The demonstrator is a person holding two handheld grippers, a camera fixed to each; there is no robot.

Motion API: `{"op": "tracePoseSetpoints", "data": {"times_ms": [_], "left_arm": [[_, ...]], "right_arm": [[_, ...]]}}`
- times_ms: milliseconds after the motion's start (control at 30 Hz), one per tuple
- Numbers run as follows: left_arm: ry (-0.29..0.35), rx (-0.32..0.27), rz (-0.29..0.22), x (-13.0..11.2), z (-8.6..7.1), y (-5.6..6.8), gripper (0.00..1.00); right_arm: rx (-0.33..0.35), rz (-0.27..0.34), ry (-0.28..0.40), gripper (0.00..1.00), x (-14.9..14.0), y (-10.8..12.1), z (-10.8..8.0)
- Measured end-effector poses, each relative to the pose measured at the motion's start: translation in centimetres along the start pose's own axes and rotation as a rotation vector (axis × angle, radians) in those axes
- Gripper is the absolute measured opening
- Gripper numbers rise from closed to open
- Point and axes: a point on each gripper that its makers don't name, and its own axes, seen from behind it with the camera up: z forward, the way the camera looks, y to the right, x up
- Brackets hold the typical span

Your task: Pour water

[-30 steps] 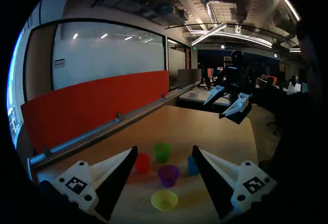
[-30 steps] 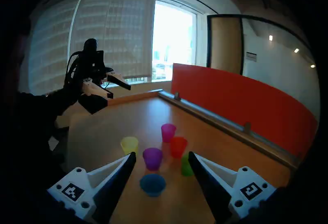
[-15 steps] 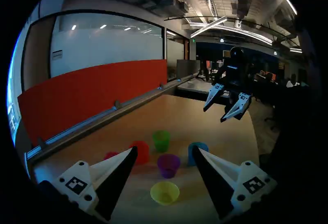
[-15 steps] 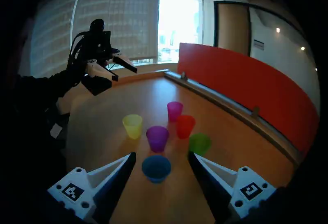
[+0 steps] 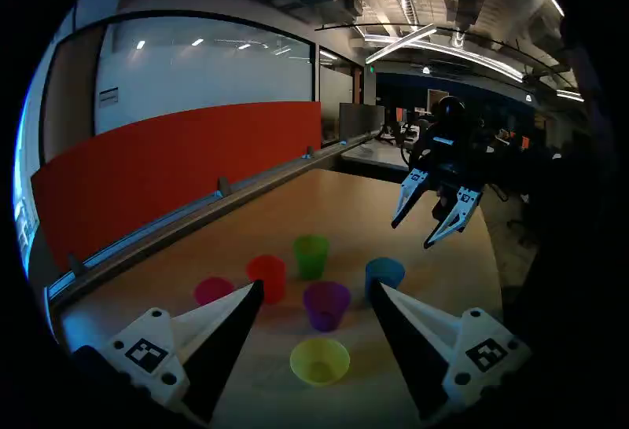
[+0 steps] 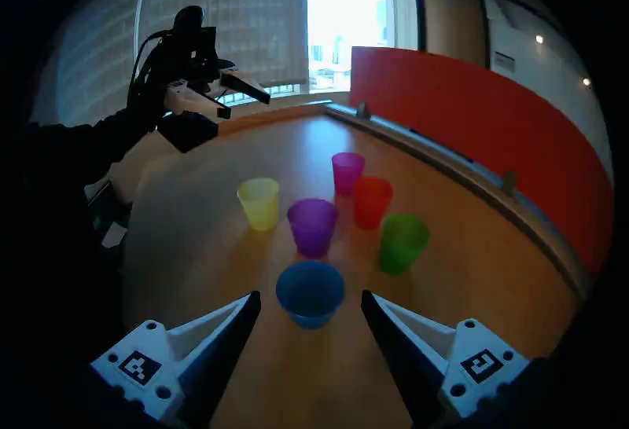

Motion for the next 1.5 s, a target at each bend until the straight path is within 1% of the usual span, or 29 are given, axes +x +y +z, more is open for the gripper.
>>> {"op": "tracePoseSetpoints", "data": {"times_ms": [300, 600, 800, 1067, 1267, 1500], "left_arm": [[-0.009, 0.001, 0.009, -0.3, 0.2, -0.2, 0.99], [-0.027, -0.003, 0.025, -0.9, 0.9, 0.2, 0.99], [-0.035, -0.005, 0.024, -1.3, 1.4, 0.2, 0.99], [-0.039, 0.001, 0.027, -1.4, 1.6, -0.1, 0.99], [-0.032, 0.004, 0.026, -1.1, 1.7, -0.3, 0.99], [-0.031, 0.009, 0.026, -1.2, 1.7, -0.5, 0.99]], "right_arm": [[-0.003, -0.012, -0.032, 0.99, -1.7, 0.1, 1.3], [-0.008, -0.012, -0.057, 0.99, -3.3, 0.3, 3.4], [0.003, -0.009, -0.076, 0.99, -4.1, 0.2, 4.8], [0.001, -0.024, -0.082, 0.99, -4.3, 0.2, 6.9], [0.009, -0.020, -0.077, 1.00, -4.0, 0.2, 8.4], [0.008, -0.036, -0.078, 1.00, -3.8, 0.1, 9.6]]}}
